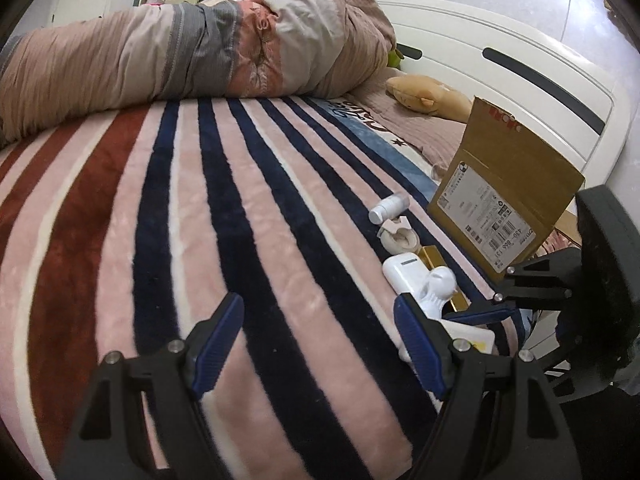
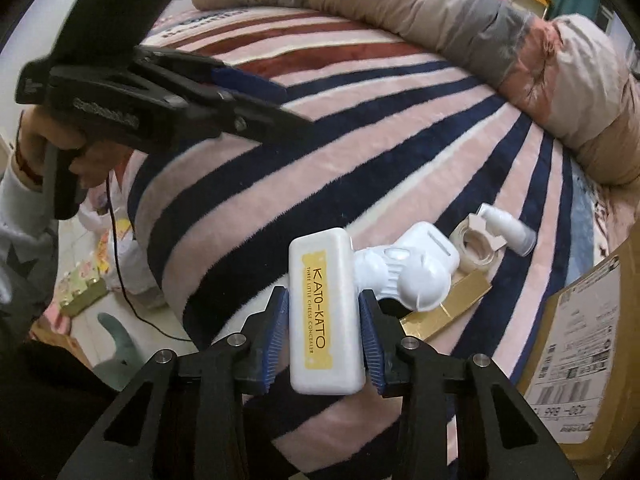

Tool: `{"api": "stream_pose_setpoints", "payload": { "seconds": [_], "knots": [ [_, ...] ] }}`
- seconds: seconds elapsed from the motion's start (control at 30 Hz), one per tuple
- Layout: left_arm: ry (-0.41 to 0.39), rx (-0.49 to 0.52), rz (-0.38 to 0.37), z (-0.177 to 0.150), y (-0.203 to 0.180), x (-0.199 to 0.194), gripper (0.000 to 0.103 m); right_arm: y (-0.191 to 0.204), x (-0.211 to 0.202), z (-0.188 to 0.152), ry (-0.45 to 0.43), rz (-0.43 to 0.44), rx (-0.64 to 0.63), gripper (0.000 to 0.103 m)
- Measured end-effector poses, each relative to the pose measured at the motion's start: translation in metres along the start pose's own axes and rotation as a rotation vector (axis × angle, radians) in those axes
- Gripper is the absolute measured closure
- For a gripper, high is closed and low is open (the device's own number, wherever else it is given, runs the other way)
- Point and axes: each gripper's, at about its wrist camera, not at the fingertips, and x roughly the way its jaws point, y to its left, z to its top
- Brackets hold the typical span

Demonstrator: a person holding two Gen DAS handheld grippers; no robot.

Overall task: Organize rigid objects
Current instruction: 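Grasp the white KATO-KATO tube with the right gripper while the left grasps the white fan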

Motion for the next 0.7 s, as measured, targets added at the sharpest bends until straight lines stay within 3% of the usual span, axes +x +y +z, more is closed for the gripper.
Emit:
{"api": "stream_pose_setpoints", "payload": {
  "seconds": [0.07,0.2,0.33,0.43,0.53,0.7],
  "knots": [
    [0.003,-0.003,-0.014,-0.001,-0.001,0.003,0.028,-0.006,-0.004,0.002,-0.019,-0.008,0.045,0.072],
    [0.026,0.022,-0.047,-0.003,-0.011,0.011,0.028,-0.023,-0.026,0.001,-0.063,-0.121,0.144,0.072],
    [0.06,0.076,-0.154,-0.009,-0.034,0.027,0.032,-0.04,-0.034,-0.004,-0.062,-0.202,0.249,0.072],
    [0.082,0.112,-0.193,-0.01,-0.052,0.042,0.041,-0.047,-0.036,-0.006,-0.06,-0.211,0.283,0.072],
    [0.111,0.131,-0.15,-0.01,-0.061,0.059,0.063,-0.052,-0.037,-0.007,-0.06,-0.198,0.303,0.072],
    [0.108,0.127,-0.173,-0.007,-0.06,0.063,0.076,-0.052,-0.041,-0.008,-0.068,-0.189,0.306,0.072]
  ]
}}
